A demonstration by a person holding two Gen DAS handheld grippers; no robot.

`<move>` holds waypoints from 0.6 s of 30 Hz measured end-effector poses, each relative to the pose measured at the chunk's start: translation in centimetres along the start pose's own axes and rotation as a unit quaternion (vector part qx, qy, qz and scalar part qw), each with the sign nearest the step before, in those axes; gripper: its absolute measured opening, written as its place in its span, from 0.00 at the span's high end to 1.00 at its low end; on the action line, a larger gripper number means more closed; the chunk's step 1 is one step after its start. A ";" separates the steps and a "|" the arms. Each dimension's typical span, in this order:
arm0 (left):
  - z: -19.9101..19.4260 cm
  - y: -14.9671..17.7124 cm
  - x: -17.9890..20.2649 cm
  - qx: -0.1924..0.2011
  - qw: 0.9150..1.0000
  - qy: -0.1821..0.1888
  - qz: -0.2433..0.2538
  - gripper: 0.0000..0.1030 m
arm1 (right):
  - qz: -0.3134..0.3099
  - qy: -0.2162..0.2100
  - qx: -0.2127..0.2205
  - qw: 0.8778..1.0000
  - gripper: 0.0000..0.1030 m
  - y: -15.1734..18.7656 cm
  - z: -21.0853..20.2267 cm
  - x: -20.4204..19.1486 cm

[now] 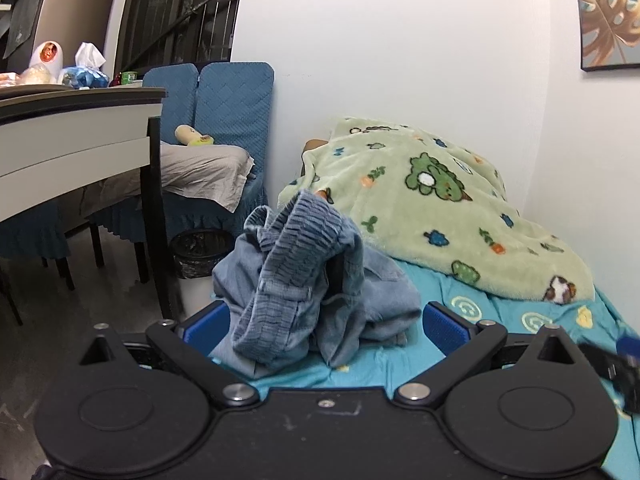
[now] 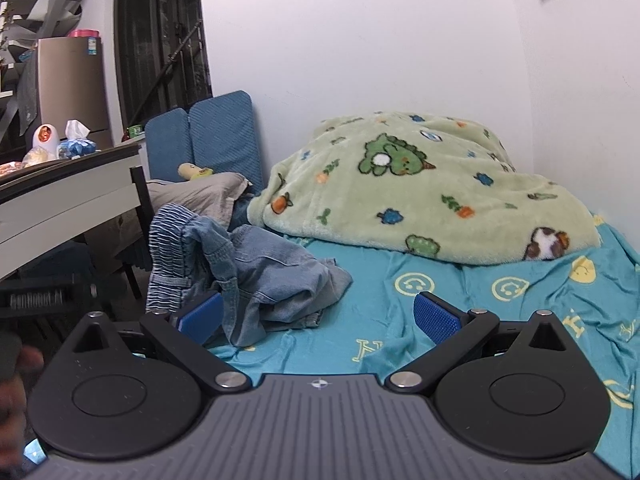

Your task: Fold clothes

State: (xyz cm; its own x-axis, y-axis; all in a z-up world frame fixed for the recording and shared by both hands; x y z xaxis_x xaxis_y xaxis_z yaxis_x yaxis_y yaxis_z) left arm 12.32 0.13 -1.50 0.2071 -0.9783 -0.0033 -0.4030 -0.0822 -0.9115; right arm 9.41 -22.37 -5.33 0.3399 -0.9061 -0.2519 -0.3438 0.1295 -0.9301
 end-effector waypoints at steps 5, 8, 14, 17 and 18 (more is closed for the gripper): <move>3.8 -1.8 1.0 0.002 1.000 0.024 0.008 0.00 | 0.014 0.001 -0.007 1.000 0.00 0.5 0.7 0.8; 5.9 -2.7 1.5 0.017 0.999 0.030 0.015 0.01 | 0.023 0.001 -0.011 1.000 0.00 0.7 1.3 1.4; 9.5 -3.8 2.4 0.022 0.998 0.050 0.021 0.01 | 0.050 0.000 -0.017 0.999 0.00 1.3 2.4 2.8; 11.0 -4.2 2.1 0.004 0.998 0.059 -0.002 0.05 | 0.067 -0.013 -0.014 0.998 0.00 1.4 2.5 3.2; 11.5 -4.3 2.1 -0.002 0.998 0.063 -0.010 0.08 | 0.068 -0.014 -0.015 0.997 0.00 1.5 2.6 3.3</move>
State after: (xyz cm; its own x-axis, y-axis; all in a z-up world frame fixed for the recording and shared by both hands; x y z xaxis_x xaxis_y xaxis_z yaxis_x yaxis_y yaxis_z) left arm 24.73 0.62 -2.29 0.1021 -0.9925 0.0676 -0.4036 -0.1034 -0.9091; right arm 12.27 -24.11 -8.21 0.3129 -0.8687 -0.3840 -0.4154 0.2384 -0.8778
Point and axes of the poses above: each gripper's, at about its wrist camera, not at the fingertips, and z roughly the way its jaws point, x to its right, y to its underside, the point moved 6 cm from there along z, roughly the way its jaws point, and after that the axes turned 15 degrees about -y, right-handed, at the moved point
